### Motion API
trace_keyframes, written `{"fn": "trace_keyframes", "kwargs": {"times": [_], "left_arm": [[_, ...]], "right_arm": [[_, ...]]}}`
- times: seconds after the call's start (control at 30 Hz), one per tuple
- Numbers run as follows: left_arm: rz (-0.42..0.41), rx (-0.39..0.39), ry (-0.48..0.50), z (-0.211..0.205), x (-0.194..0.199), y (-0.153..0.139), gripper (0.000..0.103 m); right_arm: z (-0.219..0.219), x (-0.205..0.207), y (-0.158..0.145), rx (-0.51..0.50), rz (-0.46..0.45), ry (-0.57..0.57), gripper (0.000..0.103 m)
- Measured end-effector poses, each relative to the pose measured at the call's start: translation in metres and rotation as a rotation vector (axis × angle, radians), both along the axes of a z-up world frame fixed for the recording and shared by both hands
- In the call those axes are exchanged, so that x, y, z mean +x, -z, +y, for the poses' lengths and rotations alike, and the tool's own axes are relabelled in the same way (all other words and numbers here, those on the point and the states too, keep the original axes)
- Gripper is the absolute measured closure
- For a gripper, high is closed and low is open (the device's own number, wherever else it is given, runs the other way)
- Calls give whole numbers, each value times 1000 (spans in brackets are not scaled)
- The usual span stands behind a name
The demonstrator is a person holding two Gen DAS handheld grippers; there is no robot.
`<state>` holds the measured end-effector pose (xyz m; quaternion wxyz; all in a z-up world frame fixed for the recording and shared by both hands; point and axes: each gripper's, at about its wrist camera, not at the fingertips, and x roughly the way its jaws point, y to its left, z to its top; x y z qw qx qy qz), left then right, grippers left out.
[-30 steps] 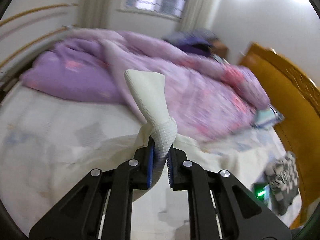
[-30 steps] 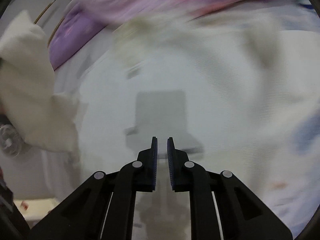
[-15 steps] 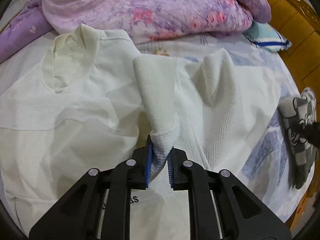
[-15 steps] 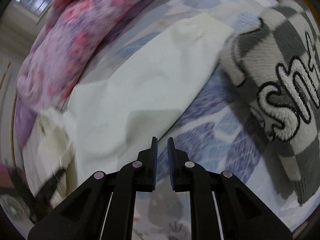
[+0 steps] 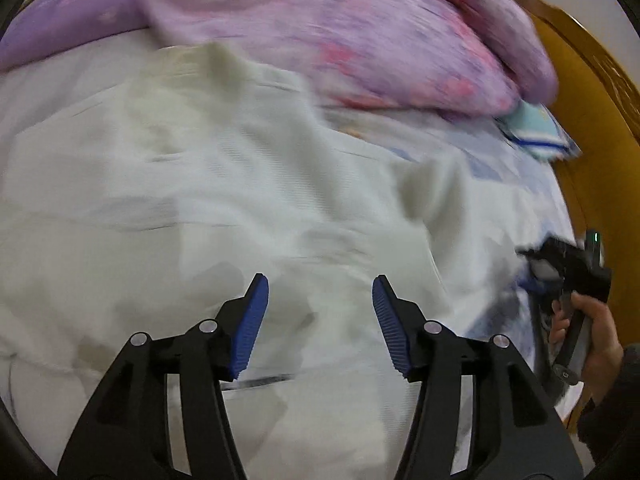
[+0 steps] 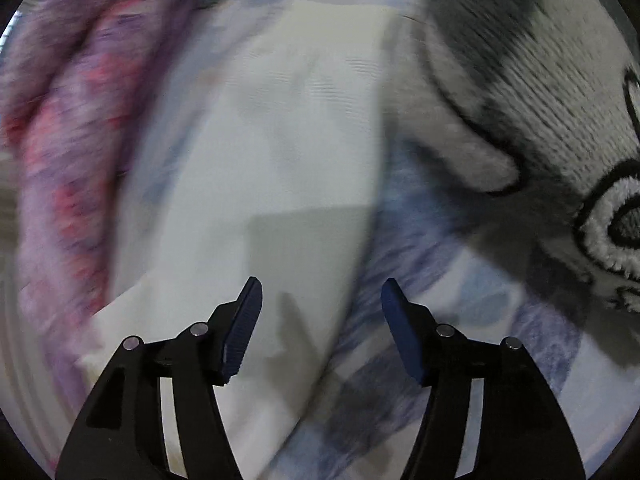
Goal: Fold large clothes
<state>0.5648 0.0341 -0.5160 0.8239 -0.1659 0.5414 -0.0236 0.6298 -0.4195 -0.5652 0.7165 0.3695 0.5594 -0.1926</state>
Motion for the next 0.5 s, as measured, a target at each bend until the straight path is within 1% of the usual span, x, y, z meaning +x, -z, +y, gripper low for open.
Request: {"fn": "trace_keyframes", "kwargs": {"times": [0.03, 0.07, 0.1, 0.13, 0.2, 0.23, 0.27, 0.3, 0.33, 0.37, 0.4, 0.43, 0.5], "left_arm": [[-8, 1, -27, 10, -3, -2, 47], [-21, 10, -51, 24, -7, -5, 41], [-20, 36, -65, 33, -10, -7, 35], [-8, 69, -77, 40, -12, -5, 35], [56, 113, -91, 56, -12, 9, 35], [82, 119, -99, 61, -12, 17, 35], [116, 129, -107, 67, -11, 27, 35], [168, 154, -108, 72, -10, 41, 35], [228, 198, -108, 76, -9, 54, 35], [283, 243, -104, 78, -8, 66, 35], [317, 258, -82, 79, -6, 76, 35], [305, 256, -73, 79, -5, 77, 35], [304, 219, -60, 82, -2, 72, 35]], "right_arm": [[-4, 0, 6, 11, -6, 37, 41], [-7, 0, 10, 29, -28, 66, 39], [-9, 2, 9, 25, -55, 82, 39], [-9, 4, 9, 24, -75, 83, 39], [-9, 12, 10, 43, -113, 55, 39], [-8, 14, 11, 62, -126, 42, 43], [-8, 14, 11, 78, -142, 30, 67], [-8, 15, 10, 103, -156, 16, 88], [-7, 16, 9, 128, -175, 13, 98], [-6, 16, 2, 128, -204, 7, 98], [-1, 16, -13, 72, -249, -36, 98], [7, 18, -27, 11, -275, -92, 98], [29, 22, -60, -76, -334, -201, 98]]}}
